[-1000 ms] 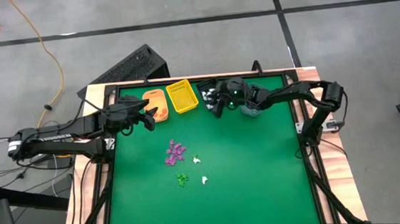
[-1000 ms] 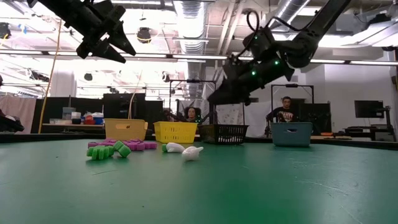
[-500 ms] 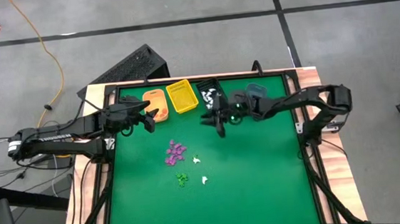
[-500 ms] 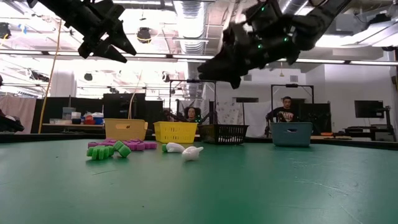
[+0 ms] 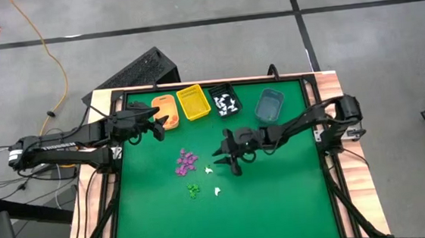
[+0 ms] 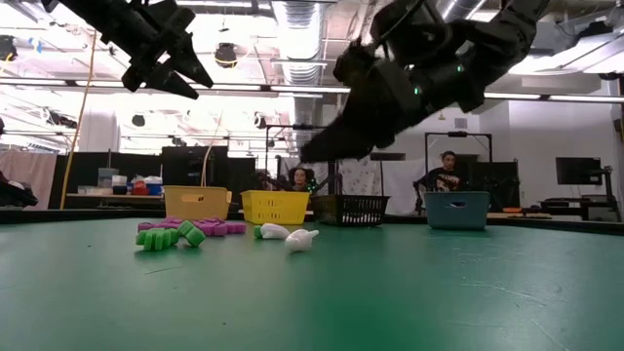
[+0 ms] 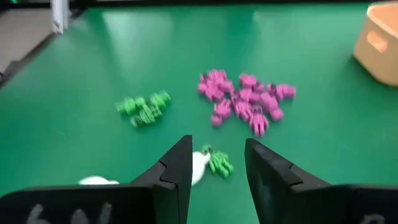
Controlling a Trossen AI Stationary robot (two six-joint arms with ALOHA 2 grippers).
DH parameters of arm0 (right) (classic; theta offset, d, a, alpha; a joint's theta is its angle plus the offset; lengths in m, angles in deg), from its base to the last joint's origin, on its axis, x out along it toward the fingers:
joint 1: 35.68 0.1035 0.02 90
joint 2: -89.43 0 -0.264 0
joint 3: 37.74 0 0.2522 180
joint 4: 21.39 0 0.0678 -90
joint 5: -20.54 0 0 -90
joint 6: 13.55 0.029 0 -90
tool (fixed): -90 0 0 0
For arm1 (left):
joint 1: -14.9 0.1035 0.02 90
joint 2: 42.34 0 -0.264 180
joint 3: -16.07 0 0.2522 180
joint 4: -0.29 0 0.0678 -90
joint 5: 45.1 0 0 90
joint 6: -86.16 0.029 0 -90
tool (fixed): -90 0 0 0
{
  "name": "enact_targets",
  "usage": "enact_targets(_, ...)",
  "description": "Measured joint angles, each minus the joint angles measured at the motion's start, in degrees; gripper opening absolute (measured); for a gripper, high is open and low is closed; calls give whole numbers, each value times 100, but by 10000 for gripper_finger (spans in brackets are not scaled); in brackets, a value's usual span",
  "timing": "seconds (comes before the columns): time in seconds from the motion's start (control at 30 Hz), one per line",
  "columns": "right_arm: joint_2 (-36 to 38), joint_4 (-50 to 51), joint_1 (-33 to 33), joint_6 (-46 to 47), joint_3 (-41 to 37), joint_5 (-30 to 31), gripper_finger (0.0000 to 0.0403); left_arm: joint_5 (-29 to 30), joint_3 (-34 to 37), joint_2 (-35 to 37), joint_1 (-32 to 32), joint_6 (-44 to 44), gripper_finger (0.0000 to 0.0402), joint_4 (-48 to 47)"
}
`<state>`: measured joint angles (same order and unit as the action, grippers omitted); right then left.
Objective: Sort Halloween decoration
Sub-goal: Put the white ghost toy into the black bin
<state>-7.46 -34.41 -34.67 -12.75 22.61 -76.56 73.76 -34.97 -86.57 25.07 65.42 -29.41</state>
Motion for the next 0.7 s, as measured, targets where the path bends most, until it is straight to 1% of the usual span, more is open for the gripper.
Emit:
enact_targets(0.07,-173,-2,62,2,0,119,152,-1,0,0,-1,0,231,-14)
enact_targets(0.27,-891,-305,420,33,64,174,176,-83,0,0,0,-1,232,-25)
enact_targets(0.37,-1218,-327,663,204,309,686,179,-264,0,0,1,104,232,-26)
enact_targets(0.53,-1628,-328,904,381,773,1607,180,-401,0,0,2,382,232,-31)
enact_targets(0.6,-1705,-330,927,508,903,1756,180,-486,0,0,7,487,232,-65)
enact_targets(0.7,-1786,-246,923,784,1081,1781,177,-617,0,0,7,622,232,-75)
